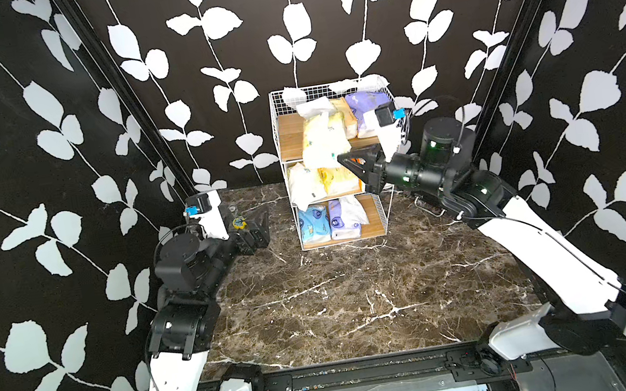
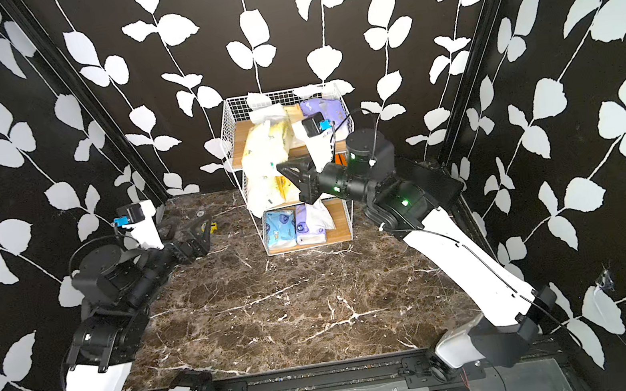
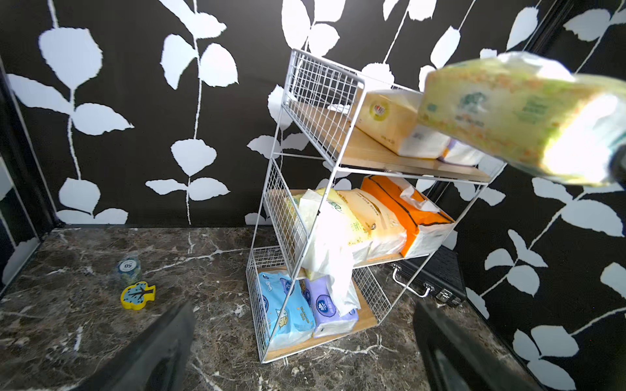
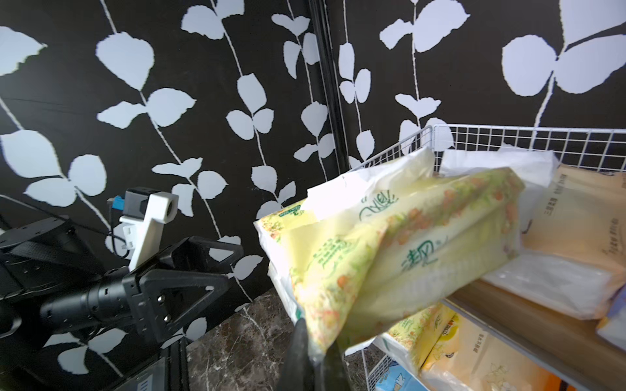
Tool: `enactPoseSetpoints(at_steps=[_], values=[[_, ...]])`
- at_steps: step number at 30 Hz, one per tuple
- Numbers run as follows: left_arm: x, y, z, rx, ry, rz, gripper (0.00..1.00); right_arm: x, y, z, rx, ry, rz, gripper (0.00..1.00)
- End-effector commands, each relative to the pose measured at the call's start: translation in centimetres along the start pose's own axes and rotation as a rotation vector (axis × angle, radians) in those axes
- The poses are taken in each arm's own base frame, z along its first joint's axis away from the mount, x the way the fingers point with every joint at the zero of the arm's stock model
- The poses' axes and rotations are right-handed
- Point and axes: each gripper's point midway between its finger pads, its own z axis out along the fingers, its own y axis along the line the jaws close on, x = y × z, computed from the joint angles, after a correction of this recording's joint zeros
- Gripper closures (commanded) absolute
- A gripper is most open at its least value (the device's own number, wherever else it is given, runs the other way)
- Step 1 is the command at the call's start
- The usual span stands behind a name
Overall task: Remove the tissue boxes from the shelf
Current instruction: Place the box of tissues at the center of the board.
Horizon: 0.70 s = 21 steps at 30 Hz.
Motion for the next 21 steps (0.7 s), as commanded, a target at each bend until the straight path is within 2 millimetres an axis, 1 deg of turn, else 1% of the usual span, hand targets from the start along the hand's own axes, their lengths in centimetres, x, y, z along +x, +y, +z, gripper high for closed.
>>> enactPoseSetpoints(at_steps=[1,4,7,10,11,12,16,20,21], values=[[1.8,1.0,-0.6,-0.047,0.036,-0.059,0.01,1.2,2.3,-1.2,-0.12,0.012,-0.029,1.0],[2.3,1.1,-1.2,-0.045,0.027,-0.091,0.01,3.5,3.2,-1.7,-0.177,0.049,-0.012,1.0],[3.2,1.5,-2.0,-0.062,0.032,-0.107,0.01,6.3,4.8,-1.8,-0.269,0.098,0.009,1.0],[4.6,2.5,-2.8,-0.108,0.043,-0.115,0.01,10.0,6.3,-1.4,-0.345,0.165,0.024,1.0],[5.2,2.8,-3.1,-0.122,0.047,-0.118,0.01,11.4,6.8,-1.1,-0.368,0.188,0.026,1.0],[5.7,3.0,-3.3,-0.129,0.052,-0.123,0.01,13.7,6.9,-0.8,-0.378,0.227,0.037,1.0],[7.8,3.7,-4.1,-0.149,0.076,-0.146,0.01,19.5,8.1,0.6,-0.429,0.292,0.047,1.0],[10.1,4.8,-4.6,-0.192,0.103,-0.167,0.01,25.4,8.2,2.4,-0.431,0.345,0.06,1.0],[10.6,5.1,-4.7,-0.203,0.107,-0.175,0.01,27.2,8.1,2.8,-0.425,0.369,0.066,1.0]])
